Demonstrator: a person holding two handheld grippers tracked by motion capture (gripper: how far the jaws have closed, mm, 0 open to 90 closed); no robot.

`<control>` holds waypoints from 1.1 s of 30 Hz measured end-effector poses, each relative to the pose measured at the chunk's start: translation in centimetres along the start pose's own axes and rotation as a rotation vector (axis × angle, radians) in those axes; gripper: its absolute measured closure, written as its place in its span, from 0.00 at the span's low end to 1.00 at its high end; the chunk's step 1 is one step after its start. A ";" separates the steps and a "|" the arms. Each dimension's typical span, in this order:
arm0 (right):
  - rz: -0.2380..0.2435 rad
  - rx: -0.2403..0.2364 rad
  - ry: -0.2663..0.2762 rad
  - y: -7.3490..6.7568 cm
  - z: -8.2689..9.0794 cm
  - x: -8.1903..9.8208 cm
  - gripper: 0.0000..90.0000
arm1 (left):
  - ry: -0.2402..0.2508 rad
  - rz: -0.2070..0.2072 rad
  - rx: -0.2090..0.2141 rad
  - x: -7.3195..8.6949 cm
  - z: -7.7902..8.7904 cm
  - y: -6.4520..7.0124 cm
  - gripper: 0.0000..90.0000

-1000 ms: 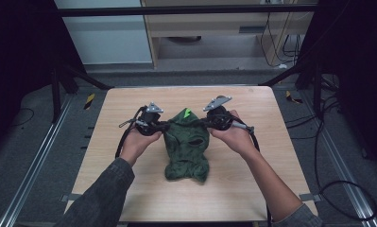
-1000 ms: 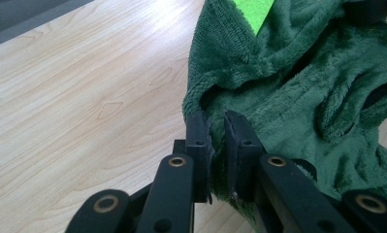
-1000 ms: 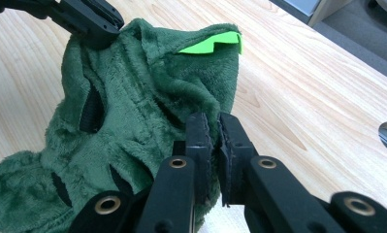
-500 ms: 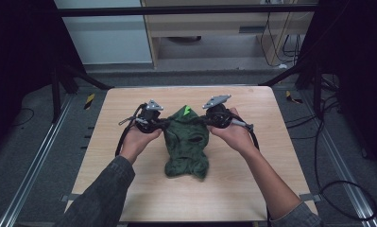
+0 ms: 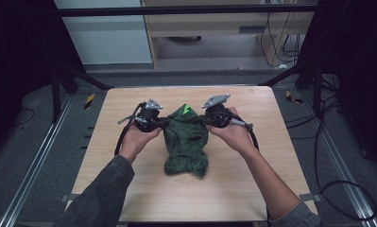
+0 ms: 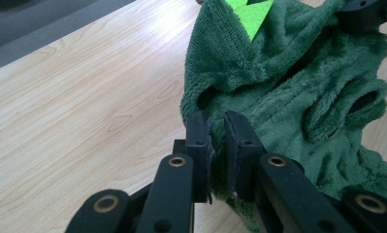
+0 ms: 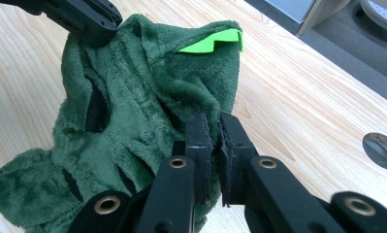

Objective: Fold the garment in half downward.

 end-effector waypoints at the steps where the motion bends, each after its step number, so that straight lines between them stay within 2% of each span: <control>1: 0.001 0.002 0.001 0.0 0.0 0.0 0.94 | 0.003 -0.004 0.002 0.0 0.1 0.1 0.90; 10: 0.023 0.001 0.010 -0.5 0.6 0.2 0.94 | 0.003 -0.030 -0.001 0.0 0.5 0.8 0.90; 20: 0.013 -0.007 0.018 -0.7 1.0 1.4 0.93 | 0.003 -0.037 0.011 0.6 0.5 1.5 0.90; 27: 0.018 -0.018 0.032 -1.6 1.6 2.0 0.93 | -0.005 -0.063 0.010 1.2 0.8 2.2 0.90; 33: 0.022 -0.024 0.031 -2.1 1.7 2.4 0.93 | 0.003 -0.058 0.017 1.6 0.9 2.6 0.90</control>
Point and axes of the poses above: each handheld gripper's, and its own axes: z roughly backward along the jaws, x roughly out of its underside, y roughly to its right, the point moved 9 cm from there along -z, roughly forward along the jaws, and after that the axes turned 8 degrees about x, right-handed, at the moved point
